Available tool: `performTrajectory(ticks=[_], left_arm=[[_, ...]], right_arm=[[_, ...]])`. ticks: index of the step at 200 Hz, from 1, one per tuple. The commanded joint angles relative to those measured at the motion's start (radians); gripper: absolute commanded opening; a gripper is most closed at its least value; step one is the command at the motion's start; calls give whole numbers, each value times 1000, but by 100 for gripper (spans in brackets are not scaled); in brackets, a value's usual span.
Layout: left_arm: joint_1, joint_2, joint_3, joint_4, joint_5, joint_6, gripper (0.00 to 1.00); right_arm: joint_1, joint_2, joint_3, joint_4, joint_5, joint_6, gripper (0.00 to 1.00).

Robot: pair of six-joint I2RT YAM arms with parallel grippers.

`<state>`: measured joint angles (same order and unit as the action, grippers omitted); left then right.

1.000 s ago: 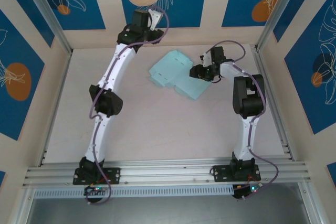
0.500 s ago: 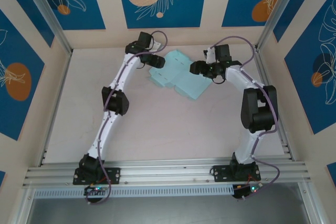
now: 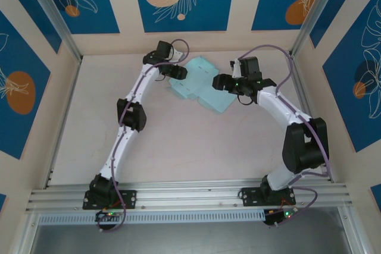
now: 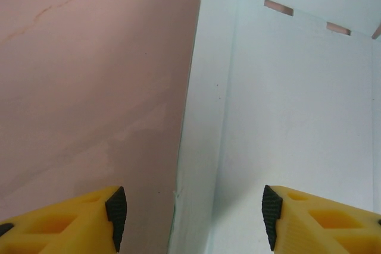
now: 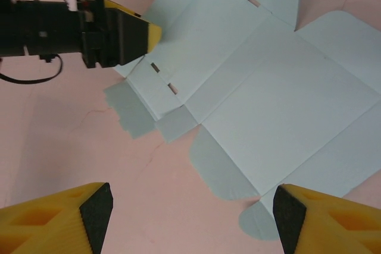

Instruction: Fold the paper box

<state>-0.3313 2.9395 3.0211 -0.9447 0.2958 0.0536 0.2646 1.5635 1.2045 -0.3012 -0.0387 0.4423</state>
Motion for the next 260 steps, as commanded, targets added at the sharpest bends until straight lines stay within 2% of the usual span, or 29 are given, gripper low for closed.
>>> performTrajectory(ticks=[1, 12, 22, 35, 54, 74, 96, 122, 144, 154, 164, 184, 193, 228, 247, 260], left_arm=[[15, 9, -3, 6, 33, -8, 59], [13, 7, -3, -11, 60, -8, 52], [11, 7, -3, -23, 76, -9, 42], [0, 11, -5, -33, 84, -6, 23], [-19, 5, 0, -67, 75, 35, 0], [-22, -32, 36, -168, 82, 103, 0], [-20, -129, 41, -351, 85, 265, 0], [-22, -279, -50, -526, 90, 436, 0], [-30, -406, -178, -566, 74, 524, 0], [-38, -489, -287, -528, 67, 560, 0], [-44, -597, -468, -436, 55, 579, 0], [-60, -864, -943, -111, 7, 587, 0], [-64, -969, -1108, 2, -7, 582, 0], [-120, -1184, -1471, 233, -83, 515, 0], [-169, -1313, -1735, 451, -80, 437, 0], [-220, -1392, -1884, 561, -123, 426, 0]], right_arm=[[29, -70, -16, -28, 83, 48, 74], [39, -88, -15, -39, 97, 50, 75], [49, -104, -13, -52, 110, 49, 75], [60, -129, -19, -67, 128, 46, 75], [74, -181, -55, -73, 134, 47, 78], [92, -252, -109, -55, 127, 47, 82], [115, -322, -155, -36, 115, 56, 85], [157, -377, -183, -68, 146, 96, 85], [197, -429, -235, -74, 193, 129, 86], [212, -454, -259, -83, 216, 141, 86], [221, -484, -285, -86, 238, 156, 87], [224, -537, -336, -73, 264, 170, 87], [223, -550, -349, -76, 275, 171, 88], [224, -554, -391, -47, 265, 136, 87], [219, -563, -427, -4, 227, 119, 87], [210, -560, -442, 4, 185, 105, 86]])
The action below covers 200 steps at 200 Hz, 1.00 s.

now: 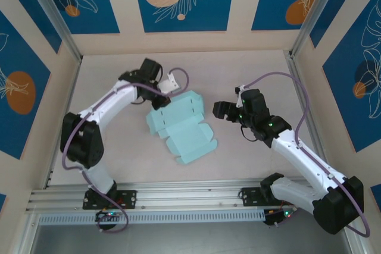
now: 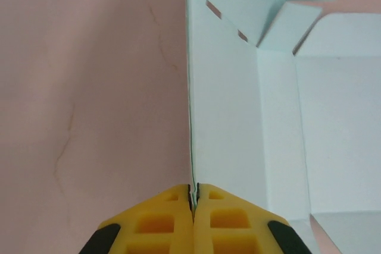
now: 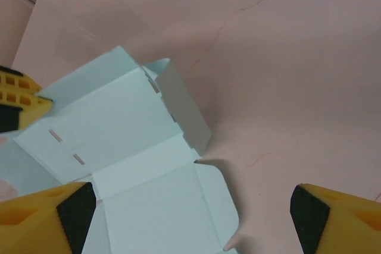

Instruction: Fold the paper box

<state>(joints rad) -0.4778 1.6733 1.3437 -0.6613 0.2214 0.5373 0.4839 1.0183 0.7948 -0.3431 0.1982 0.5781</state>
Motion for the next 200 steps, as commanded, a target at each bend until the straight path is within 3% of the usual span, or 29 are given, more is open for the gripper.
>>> performTrajectory(ticks=[1, 30, 54, 86, 111, 137, 200], left_arm=[[-77, -132, -215, 285, -52, -56, 0], [-164, -258, -436, 484, -206, -33, 0], [-218, -336, -620, 763, -356, 3, 0], [-258, -340, -693, 946, -480, 138, 0], [-261, -303, -710, 1094, -514, 290, 0], [-259, -255, -698, 1177, -480, 426, 0], [-246, -177, -704, 1206, -426, 540, 0]], right_arm=[[-11, -15, -33, 47, -55, -31, 86], [-58, 22, -68, 75, -193, -97, 83], [-144, 46, -122, 167, -313, -95, 81], [-271, 70, -192, 322, -530, -65, 81], [-274, 98, -197, 366, -525, -93, 81], [-280, 175, -161, 381, -538, -110, 80], [-300, 379, -102, 495, -585, -185, 66]])
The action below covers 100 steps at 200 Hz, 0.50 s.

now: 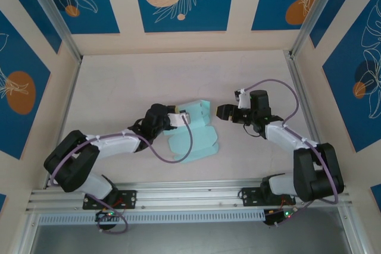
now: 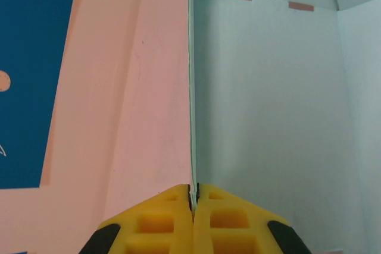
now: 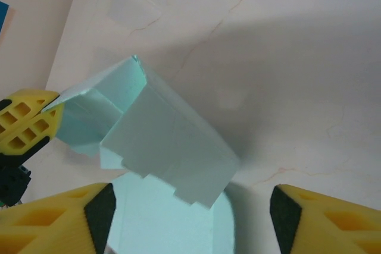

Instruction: Fold the paper box

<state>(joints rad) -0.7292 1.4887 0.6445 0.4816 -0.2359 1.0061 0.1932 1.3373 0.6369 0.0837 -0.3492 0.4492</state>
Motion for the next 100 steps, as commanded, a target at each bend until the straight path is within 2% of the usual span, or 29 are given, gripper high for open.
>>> performTrajectory(ticks=[1, 21, 49, 100], left_arm=[[5, 7, -5, 63, 33, 73, 0], [5, 2, -17, 81, 33, 100, 0], [8, 8, -25, 107, 11, 148, 0], [23, 14, -18, 110, 37, 141, 0]], right_arm=[[-9, 64, 57, 70, -41, -56, 66], [5, 128, 75, 117, -88, -61, 62], [50, 175, 74, 170, -77, -81, 62], [94, 211, 67, 226, -58, -92, 63]])
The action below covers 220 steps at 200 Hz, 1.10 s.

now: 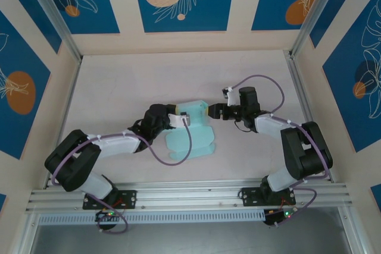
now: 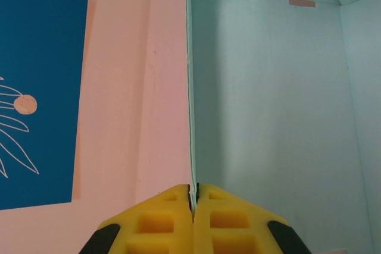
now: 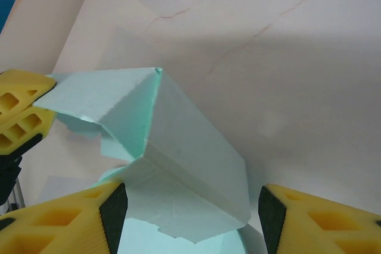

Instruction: Fold the paper box

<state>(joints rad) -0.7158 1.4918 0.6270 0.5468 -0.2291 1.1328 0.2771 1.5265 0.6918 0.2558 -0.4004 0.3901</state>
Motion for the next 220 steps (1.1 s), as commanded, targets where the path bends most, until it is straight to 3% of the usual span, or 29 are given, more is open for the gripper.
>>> performTrajectory(ticks=[1, 71, 121, 220], left_arm=[[10, 12, -1, 45, 31, 15, 0], [10, 40, 4, 40, 39, 8, 0], [10, 53, 2, 52, 39, 7, 0], [10, 54, -5, 52, 71, -1, 0]], right_arm=[[10, 23, 11, 54, -6, -34, 63], [56, 94, 3, 125, -5, -46, 60], [73, 64, -20, 129, 3, -53, 60], [133, 150, 17, 179, 159, -84, 57]])
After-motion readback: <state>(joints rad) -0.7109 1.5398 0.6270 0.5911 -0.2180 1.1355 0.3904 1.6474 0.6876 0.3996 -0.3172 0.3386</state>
